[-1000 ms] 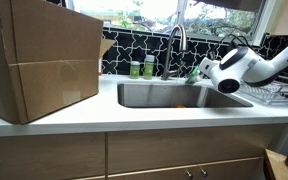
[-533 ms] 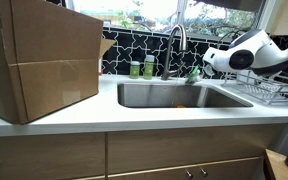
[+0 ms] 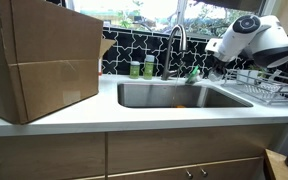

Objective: Pick up the small clear lunch box and fetch some water, pour the water onto the plate in the sink twice, put the small clear lunch box on the white kitchen counter in front of the sink

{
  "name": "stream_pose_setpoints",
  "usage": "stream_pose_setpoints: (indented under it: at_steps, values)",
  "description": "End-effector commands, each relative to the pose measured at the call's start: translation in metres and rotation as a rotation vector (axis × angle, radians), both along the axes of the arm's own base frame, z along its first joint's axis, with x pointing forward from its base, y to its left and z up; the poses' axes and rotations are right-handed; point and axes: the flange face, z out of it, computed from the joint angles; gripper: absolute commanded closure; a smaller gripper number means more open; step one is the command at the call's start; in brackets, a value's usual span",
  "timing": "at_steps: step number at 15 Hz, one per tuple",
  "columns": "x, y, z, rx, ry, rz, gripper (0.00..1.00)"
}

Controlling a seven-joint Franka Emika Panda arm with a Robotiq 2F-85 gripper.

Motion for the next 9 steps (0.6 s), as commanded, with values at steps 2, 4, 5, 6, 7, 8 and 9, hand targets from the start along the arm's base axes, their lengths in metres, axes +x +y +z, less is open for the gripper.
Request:
stream_pose_setpoints:
  at_steps: [2,4,5,6,7,8,9]
  values:
    - [0.0032,0.0188,-0.0078,0.206,0.147,-0.041,0.97]
    - [0.0037,0.0161,-0.0047,0.154,0.095,-0.020,0.89]
    - [0.0043,0.0169,-0.0039,0.152,0.092,-0.019,0.89]
    - [0.0045,0.0165,-0.0035,0.151,0.090,-0.020,0.89]
    - [0.0043,0.0157,-0.0032,0.151,0.090,-0.021,0.89]
    - [0.0043,0.0154,-0.0030,0.150,0.089,-0.022,0.97]
    - [0.0044,0.0179,-0.0010,0.235,0.070,-0.005,0.97]
